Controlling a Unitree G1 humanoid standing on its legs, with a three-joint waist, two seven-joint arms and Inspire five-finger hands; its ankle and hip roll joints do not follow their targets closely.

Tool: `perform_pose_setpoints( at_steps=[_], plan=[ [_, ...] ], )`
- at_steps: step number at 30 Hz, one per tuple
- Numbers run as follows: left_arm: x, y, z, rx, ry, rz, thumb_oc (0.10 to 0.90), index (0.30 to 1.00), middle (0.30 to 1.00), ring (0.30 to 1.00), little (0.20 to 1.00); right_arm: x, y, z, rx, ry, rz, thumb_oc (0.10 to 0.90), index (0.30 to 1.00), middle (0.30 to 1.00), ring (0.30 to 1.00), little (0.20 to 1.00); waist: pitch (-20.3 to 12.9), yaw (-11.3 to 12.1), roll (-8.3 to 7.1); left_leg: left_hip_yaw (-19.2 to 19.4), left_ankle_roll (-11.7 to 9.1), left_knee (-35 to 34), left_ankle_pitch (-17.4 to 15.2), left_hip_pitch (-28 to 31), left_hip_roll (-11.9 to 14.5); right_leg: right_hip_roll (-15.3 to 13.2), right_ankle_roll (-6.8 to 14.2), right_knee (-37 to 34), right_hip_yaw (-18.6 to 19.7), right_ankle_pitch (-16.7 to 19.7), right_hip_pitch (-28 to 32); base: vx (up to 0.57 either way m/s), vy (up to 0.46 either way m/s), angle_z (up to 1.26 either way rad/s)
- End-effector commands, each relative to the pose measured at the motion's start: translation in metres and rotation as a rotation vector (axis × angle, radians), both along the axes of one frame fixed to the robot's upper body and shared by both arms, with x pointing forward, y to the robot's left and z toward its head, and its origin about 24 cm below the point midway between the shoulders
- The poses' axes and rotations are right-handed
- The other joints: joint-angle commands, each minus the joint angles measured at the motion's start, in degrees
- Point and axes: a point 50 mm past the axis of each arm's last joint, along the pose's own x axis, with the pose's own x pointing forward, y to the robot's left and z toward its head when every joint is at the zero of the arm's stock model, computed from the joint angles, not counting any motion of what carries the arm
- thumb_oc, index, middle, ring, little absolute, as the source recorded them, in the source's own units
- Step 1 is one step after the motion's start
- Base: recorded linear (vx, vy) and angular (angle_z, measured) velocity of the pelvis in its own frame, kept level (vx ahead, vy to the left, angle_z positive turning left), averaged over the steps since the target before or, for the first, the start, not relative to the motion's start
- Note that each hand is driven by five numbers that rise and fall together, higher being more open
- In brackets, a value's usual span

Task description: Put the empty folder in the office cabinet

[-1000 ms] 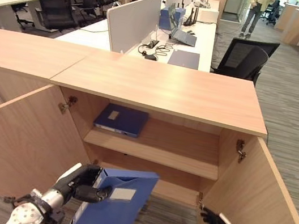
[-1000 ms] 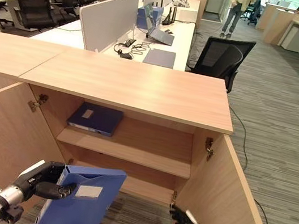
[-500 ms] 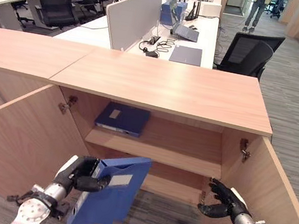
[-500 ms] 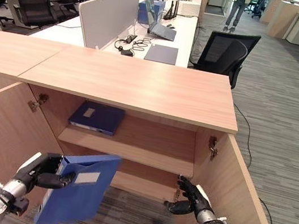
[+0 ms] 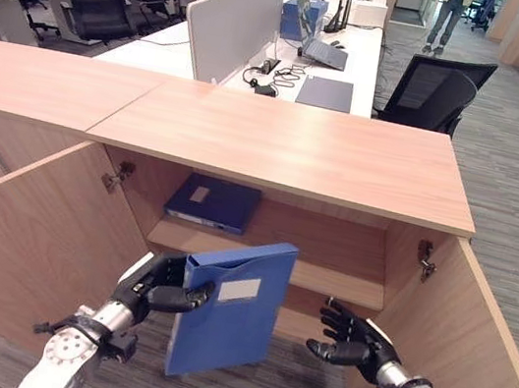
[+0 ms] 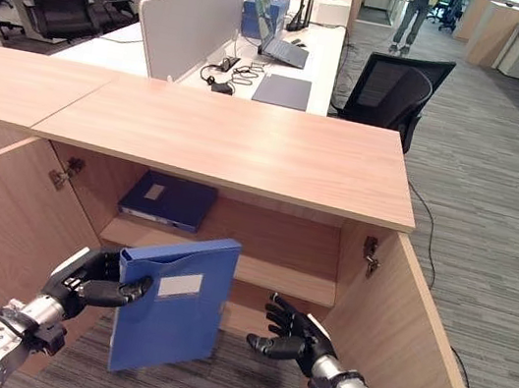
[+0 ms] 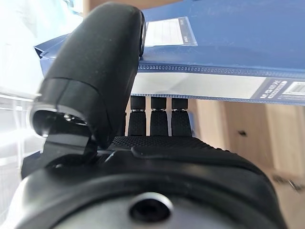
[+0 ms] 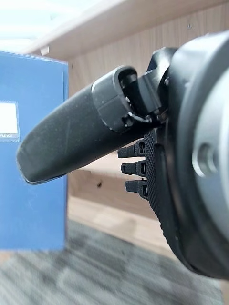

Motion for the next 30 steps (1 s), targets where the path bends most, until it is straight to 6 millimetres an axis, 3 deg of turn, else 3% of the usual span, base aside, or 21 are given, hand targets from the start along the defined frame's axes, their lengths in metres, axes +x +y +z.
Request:
perform_pose_setpoints(
  at_steps=[1,4,9,14,19,22,23,24,25,26,30],
  plan=[
    [0.035,-0.027,0.078,-0.140,-0.376,-0.218,0.400,0.300,0.300,0.300,0.300,0.054,0.013,0.071,0.095,-0.357,0.035,0.800,0.900,0.900,0.900,0.900,-1.45,1.14,-1.90,1.24,0.70,0.10,-9.38,5.34,-3.40,-0.16,1.78,0.45,0.42,-1.89,0.31,0.00,0.000,0.00],
    [0.032,-0.039,0.078,-0.138,-0.338,-0.353,0.400,0.300,0.300,0.300,0.300,0.064,0.014,0.090,0.107,-0.434,0.038,0.800,0.900,0.900,0.900,0.900,-1.84,1.25,-1.92,1.10,0.73,0.10,-9.38,5.38,-3.36,-0.22,1.79,0.45,0.33,-1.78,0.39,0.00,0.000,0.00],
    [0.030,-0.046,0.079,-0.170,-0.313,-0.428,0.400,0.300,0.300,0.300,0.300,0.073,0.016,0.106,0.131,-0.496,0.037,0.800,0.900,0.900,0.900,0.900,-1.86,1.49,-2.14,0.93,0.76,0.10,-9.36,5.43,-3.40,-0.20,1.83,0.45,0.36,-1.69,0.46,0.00,0.000,0.00],
    [0.034,-0.059,0.083,-0.172,-0.335,-0.481,0.400,0.300,0.300,0.300,0.300,0.078,0.038,0.115,0.229,-0.524,0.102,0.800,0.900,0.900,0.900,0.900,-1.84,1.62,-2.54,0.81,0.75,0.10,-9.30,5.35,-3.46,-0.20,1.80,0.45,0.44,-1.72,0.45,0.00,0.000,0.00],
    [0.038,-0.073,0.090,-0.204,-0.358,-0.571,0.400,0.300,0.300,0.300,0.300,0.078,0.056,0.119,0.213,-0.525,0.235,0.800,0.900,0.900,0.900,0.900,-1.86,1.54,-2.73,0.82,0.76,0.10,-9.23,5.28,-3.50,-0.24,1.83,0.45,0.32,-1.59,0.32,0.00,0.000,0.00],
    [0.036,-0.091,0.091,-0.266,-0.296,-0.740,0.400,0.300,0.300,0.300,0.300,0.078,0.076,0.127,0.218,-0.525,0.395,0.800,0.900,0.900,0.900,0.900,-1.97,1.38,-2.74,0.91,0.77,0.10,-9.14,5.16,-3.54,-0.26,1.91,0.45,0.47,-1.39,0.10,0.00,0.000,0.00],
    [0.036,-0.093,0.091,-0.283,-0.280,-0.764,0.400,0.300,0.300,0.300,0.300,0.076,0.080,0.127,0.236,-0.516,0.429,0.500,0.451,0.451,0.451,0.451,-1.93,1.39,-2.76,0.95,0.76,0.10,-9.15,5.21,-3.55,-0.24,1.92,0.45,0.49,-1.34,0.11,0.00,0.000,0.00],
    [0.034,-0.101,0.087,-0.315,-0.242,-0.822,0.400,0.300,0.300,0.300,0.300,0.073,0.092,0.128,0.269,-0.502,0.499,0.400,0.300,0.300,0.300,0.300,-1.98,1.28,-2.81,0.97,0.74,0.10,-9.10,5.18,-3.55,-0.22,1.94,0.45,0.58,-1.27,0.06,0.00,0.000,0.00],
    [0.033,-0.116,0.085,-0.374,-0.198,-0.911,0.400,0.300,0.300,0.300,0.300,0.066,0.117,0.126,0.343,-0.463,0.623,0.400,0.300,0.300,0.300,0.300,-1.96,1.10,-2.90,1.12,0.69,0.10,-8.99,5.16,-3.55,-0.16,1.93,0.45,0.68,-1.22,-0.04,0.00,0.000,0.00],
    [0.033,-0.116,0.085,-0.375,-0.198,-0.911,0.400,0.300,0.300,0.300,0.300,0.066,0.117,0.126,0.343,-0.464,0.623,0.400,0.300,0.300,0.300,0.300,-1.94,1.10,-2.89,1.12,0.69,0.10,-8.99,5.18,-3.54,-0.15,1.93,0.45,0.68,-1.22,-0.02,0.00,0.000,0.00],
    [0.023,-0.142,0.082,-0.425,-0.125,-1.096,0.400,0.300,0.300,0.300,0.300,0.041,0.154,0.116,0.430,-0.346,0.875,0.400,0.300,0.300,0.300,0.300,-1.83,0.76,-3.11,1.17,0.67,0.10,-8.81,5.01,-3.43,-0.14,1.98,0.45,0.86,-1.14,-0.24,0.00,0.000,0.00]
  ],
)
